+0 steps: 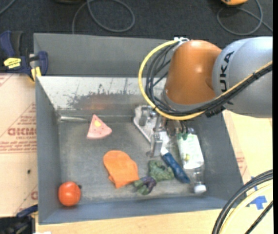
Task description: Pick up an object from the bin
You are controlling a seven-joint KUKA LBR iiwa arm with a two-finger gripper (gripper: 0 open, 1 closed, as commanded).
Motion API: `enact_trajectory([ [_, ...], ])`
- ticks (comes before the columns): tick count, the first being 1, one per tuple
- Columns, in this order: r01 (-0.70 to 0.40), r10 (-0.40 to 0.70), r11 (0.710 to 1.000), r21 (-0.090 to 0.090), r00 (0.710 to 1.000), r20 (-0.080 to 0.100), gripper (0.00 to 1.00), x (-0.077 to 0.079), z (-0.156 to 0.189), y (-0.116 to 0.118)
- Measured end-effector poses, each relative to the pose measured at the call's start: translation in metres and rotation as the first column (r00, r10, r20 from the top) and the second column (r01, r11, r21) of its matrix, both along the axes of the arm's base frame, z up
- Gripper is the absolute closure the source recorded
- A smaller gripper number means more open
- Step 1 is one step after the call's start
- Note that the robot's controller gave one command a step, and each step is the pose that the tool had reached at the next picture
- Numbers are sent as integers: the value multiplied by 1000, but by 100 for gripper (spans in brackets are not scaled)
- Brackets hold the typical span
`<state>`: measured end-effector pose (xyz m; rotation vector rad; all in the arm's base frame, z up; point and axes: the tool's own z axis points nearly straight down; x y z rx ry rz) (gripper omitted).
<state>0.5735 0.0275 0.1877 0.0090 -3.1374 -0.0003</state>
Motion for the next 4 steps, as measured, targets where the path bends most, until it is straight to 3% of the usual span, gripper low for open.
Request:
enact_trajectory([
  [1, 0, 0, 1000, 0, 1000, 6, 0, 0, 4, 0],
  [2, -37, 37, 999, -3, 999, 14, 0, -11, -11, 10],
  [3, -245, 245, 969, -1, 969, 11, 0, -9, -59, 43],
  [4, -152, 152, 988, 2, 988, 6, 0, -13, -80, 48],
])
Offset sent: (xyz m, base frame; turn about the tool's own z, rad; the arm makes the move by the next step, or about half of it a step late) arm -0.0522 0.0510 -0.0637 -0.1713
